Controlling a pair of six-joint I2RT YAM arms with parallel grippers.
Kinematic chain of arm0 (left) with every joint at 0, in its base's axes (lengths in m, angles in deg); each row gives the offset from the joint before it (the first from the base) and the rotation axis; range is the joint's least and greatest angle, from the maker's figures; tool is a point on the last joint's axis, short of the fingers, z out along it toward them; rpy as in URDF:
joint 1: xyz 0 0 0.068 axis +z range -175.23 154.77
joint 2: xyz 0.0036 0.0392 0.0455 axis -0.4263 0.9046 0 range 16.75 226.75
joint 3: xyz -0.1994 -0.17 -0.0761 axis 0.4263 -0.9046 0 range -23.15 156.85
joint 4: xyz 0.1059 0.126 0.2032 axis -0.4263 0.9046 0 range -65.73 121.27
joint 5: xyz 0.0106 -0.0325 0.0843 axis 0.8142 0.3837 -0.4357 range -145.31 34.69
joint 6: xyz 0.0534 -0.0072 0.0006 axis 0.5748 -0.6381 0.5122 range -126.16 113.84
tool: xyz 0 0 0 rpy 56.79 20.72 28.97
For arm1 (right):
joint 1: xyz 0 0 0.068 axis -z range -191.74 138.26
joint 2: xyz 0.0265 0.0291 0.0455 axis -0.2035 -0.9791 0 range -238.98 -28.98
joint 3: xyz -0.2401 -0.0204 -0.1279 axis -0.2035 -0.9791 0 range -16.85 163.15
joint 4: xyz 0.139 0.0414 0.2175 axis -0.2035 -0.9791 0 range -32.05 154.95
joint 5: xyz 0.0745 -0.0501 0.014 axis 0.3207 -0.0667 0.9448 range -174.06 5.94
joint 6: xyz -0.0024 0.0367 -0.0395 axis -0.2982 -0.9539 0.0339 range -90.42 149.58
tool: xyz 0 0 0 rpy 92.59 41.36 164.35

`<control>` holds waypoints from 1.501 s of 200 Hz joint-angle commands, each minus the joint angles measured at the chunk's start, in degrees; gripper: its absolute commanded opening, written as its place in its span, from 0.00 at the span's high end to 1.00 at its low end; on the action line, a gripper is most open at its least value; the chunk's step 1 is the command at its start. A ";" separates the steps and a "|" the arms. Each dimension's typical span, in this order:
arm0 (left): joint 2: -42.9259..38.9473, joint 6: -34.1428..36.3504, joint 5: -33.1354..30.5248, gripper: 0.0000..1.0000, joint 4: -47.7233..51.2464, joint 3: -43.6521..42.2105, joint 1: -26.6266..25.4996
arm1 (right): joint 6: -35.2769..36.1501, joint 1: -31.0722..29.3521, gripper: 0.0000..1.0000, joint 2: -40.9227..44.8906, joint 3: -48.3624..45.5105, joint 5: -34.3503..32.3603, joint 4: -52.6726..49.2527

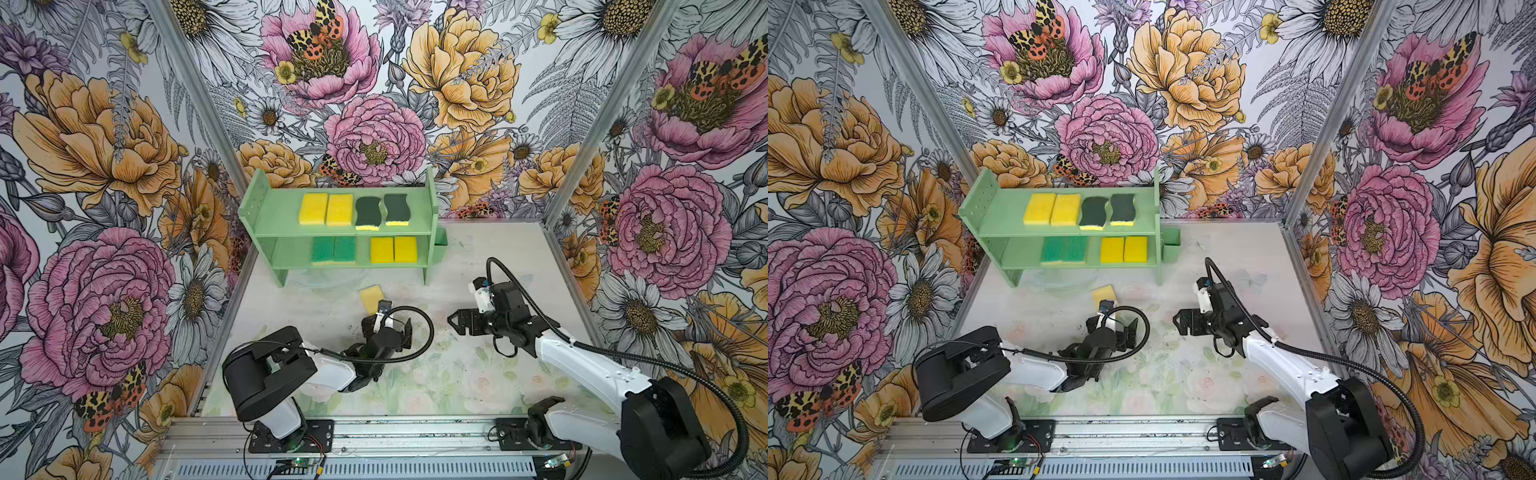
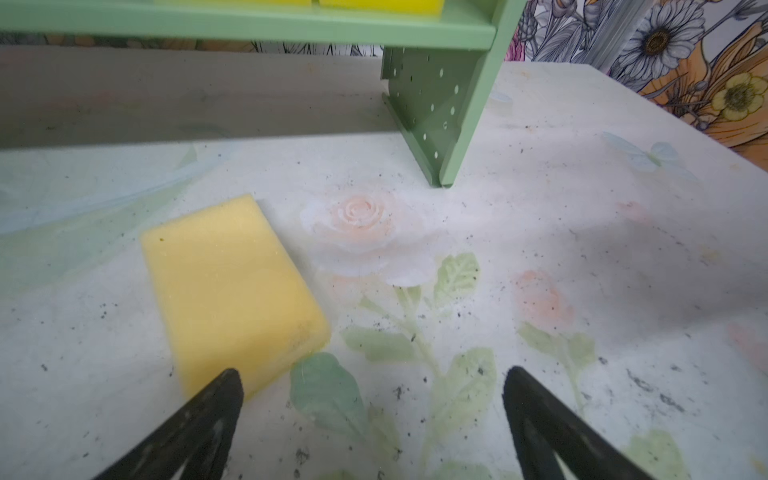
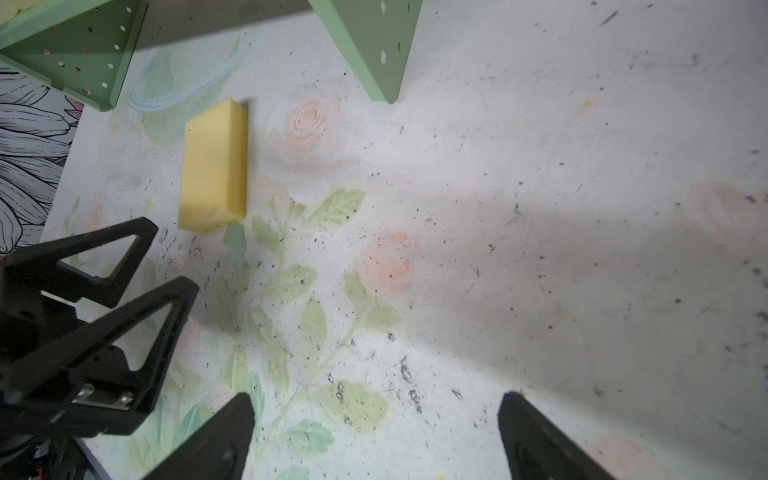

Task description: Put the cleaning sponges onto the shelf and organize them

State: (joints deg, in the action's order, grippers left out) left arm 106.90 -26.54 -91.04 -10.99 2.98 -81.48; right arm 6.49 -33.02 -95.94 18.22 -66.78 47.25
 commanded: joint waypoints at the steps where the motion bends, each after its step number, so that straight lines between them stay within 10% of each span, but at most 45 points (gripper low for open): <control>1: -2.38 4.71 0.76 0.01 3.03 1.43 3.46 | 0.28 0.61 0.06 -0.28 0.35 0.65 1.11; 124: -14.63 -3.70 11.61 0.01 19.12 1.32 12.93 | 0.11 0.67 0.06 -0.93 0.70 1.83 1.48; 179: -22.81 -11.02 27.38 0.01 24.07 -2.45 21.98 | -5.98 -0.72 0.08 -2.61 -0.15 7.87 11.91; 300: -44.73 -15.04 43.16 0.01 33.81 -9.99 40.83 | -10.47 -21.75 0.12 -23.59 15.38 -19.02 16.29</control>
State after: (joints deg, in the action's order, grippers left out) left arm 63.82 -40.55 -53.44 21.90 -5.43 -43.08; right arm -2.14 -52.74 -115.15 29.87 -77.21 62.16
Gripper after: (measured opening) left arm 0.989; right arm 0.881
